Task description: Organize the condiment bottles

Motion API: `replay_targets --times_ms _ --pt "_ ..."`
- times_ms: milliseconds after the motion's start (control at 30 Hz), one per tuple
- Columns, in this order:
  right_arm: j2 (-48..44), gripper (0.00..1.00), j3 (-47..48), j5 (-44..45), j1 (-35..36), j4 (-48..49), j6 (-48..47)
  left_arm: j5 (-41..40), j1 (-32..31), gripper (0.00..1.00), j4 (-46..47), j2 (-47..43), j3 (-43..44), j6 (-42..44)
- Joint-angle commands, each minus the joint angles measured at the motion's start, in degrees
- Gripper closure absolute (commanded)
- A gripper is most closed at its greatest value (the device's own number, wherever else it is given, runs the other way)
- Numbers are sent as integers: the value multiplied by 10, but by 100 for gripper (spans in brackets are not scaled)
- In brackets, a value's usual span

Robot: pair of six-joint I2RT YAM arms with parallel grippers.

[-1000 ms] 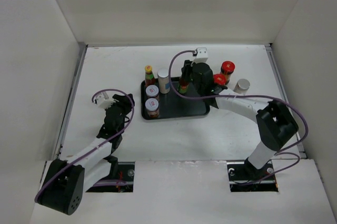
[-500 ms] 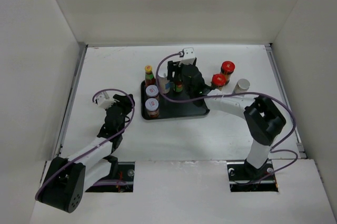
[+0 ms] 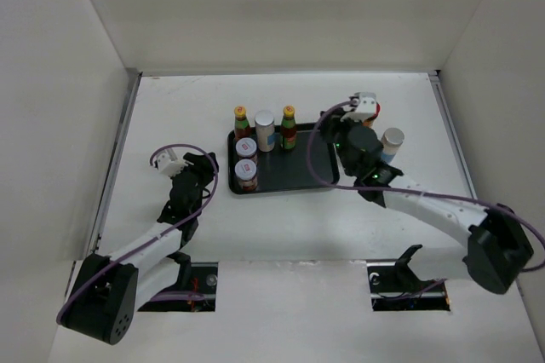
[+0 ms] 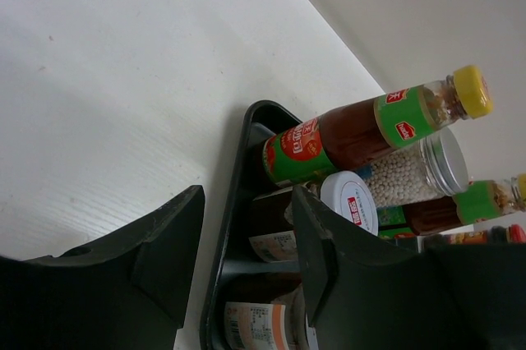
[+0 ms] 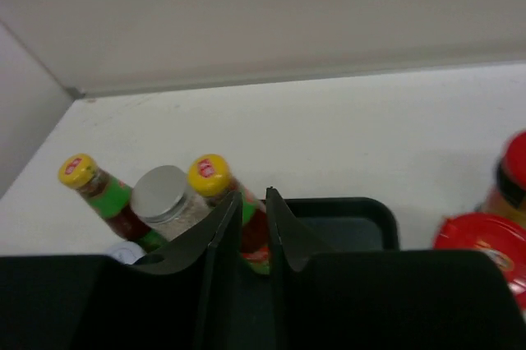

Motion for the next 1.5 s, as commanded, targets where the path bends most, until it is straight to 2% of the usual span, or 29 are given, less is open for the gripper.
replay_targets --times_ms 0,67,133,167,267,367,767,967,1100,1200,1300,1400,1467 --pt "-66 72 -48 41 -45 -80 77 -3 -3 55 32 5 1 -1" --pt "-104 51 -69 66 -70 -135 91 -4 -5 55 33 11 5 0" --pt "-124 22 -79 74 -92 -171 86 -2 -4 55 34 12 3 -1" --pt "-122 14 -77 71 -103 -188 78 -1 -3 55 34 10 2 -1" --pt "-92 4 -58 46 -116 -221 69 -6 -6 54 34 8 4 2" --pt "-50 0 -37 23 -116 -220 64 -2 -2 54 34 9 1 -1" --pt "72 0 21 71 -136 -196 70 1 -2 53 34 7 1 -1" --pt "114 0 51 48 -151 -198 76 1 -2 53 34 10 2 -1" --pt "122 10 59 46 -153 -204 78 -1 -2 53 34 8 1 2" --pt "122 26 58 47 -151 -208 80 -1 0 53 34 4 1 2" --pt "117 27 55 45 -151 -214 80 1 -1 53 34 8 1 0" --pt "102 42 45 50 -150 -214 82 -1 -3 53 34 7 1 1" --pt "81 46 37 56 -150 -207 82 -4 -4 53 34 7 2 2"
